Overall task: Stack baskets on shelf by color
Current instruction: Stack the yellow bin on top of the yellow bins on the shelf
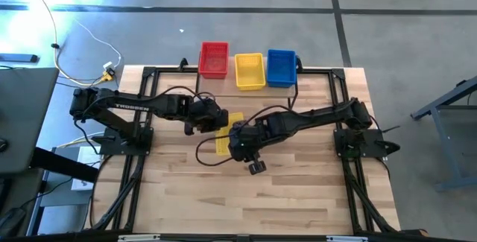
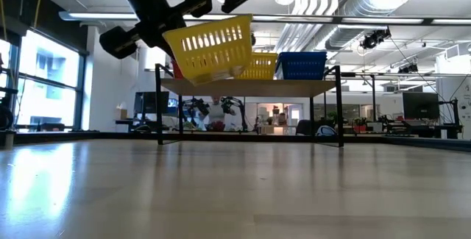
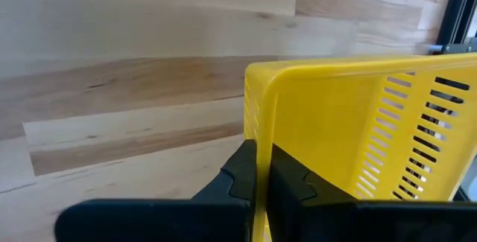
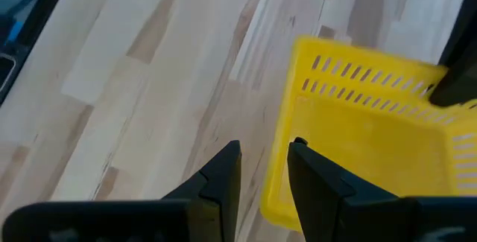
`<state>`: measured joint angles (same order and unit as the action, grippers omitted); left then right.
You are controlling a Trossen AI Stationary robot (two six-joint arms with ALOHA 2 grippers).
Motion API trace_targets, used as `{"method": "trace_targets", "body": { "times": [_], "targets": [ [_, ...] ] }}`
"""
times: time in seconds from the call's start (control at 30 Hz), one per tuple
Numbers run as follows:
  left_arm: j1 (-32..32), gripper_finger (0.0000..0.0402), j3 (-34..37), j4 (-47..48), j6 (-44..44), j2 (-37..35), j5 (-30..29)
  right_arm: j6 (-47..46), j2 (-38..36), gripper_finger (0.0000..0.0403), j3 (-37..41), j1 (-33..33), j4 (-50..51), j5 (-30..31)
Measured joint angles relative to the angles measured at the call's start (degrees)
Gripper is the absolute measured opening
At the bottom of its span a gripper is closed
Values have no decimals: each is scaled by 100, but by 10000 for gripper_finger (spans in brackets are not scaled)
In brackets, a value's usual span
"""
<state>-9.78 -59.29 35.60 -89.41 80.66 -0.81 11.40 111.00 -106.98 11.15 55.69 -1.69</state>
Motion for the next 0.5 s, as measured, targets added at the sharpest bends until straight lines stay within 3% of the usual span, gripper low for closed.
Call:
{"method": "trace_targets", "body": {
  "times": [0.5],
  "targets": [
    [-9,3,0,-654,79,0,576,35,-2,99,0,237,343,805]
  ]
}}
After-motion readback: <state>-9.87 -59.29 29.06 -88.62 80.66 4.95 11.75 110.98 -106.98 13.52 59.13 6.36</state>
